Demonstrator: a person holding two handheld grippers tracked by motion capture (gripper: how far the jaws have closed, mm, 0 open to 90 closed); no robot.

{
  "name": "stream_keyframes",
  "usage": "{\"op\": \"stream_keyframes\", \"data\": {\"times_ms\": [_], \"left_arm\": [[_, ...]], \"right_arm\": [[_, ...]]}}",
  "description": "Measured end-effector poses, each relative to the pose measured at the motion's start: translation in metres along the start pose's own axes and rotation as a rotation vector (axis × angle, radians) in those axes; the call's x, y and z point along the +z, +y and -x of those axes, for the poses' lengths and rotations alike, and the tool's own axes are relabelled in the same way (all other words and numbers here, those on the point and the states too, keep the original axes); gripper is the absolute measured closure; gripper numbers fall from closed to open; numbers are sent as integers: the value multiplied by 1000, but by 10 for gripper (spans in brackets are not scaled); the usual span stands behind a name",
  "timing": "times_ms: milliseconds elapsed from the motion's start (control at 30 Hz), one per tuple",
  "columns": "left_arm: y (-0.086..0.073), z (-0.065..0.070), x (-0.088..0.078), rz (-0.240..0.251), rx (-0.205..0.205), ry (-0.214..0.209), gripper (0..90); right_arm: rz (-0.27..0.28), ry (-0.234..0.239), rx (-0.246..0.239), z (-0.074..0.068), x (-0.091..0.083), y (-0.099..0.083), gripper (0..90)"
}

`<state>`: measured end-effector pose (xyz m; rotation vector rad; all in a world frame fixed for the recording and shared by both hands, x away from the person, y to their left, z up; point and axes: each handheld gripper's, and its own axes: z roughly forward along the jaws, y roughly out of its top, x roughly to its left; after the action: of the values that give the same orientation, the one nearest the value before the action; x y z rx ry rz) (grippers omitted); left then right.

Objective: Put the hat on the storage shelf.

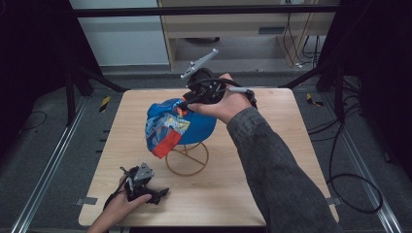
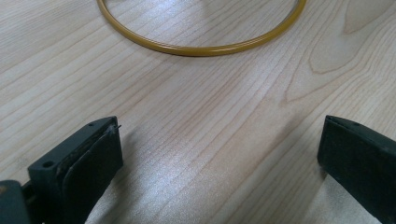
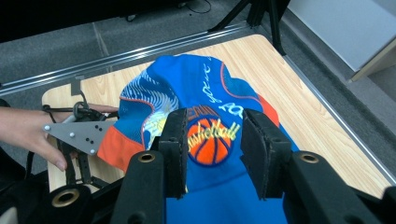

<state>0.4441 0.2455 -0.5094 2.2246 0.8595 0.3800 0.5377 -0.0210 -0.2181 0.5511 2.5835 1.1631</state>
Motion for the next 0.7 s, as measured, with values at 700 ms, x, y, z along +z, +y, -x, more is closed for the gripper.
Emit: {"op": "stream_keyframes", "data": {"times_ms": [700], "left_arm": [[0, 0, 0, 0, 0, 1, 0]], "right_arm": [[59, -83, 82, 9, -35, -40, 457]]}}
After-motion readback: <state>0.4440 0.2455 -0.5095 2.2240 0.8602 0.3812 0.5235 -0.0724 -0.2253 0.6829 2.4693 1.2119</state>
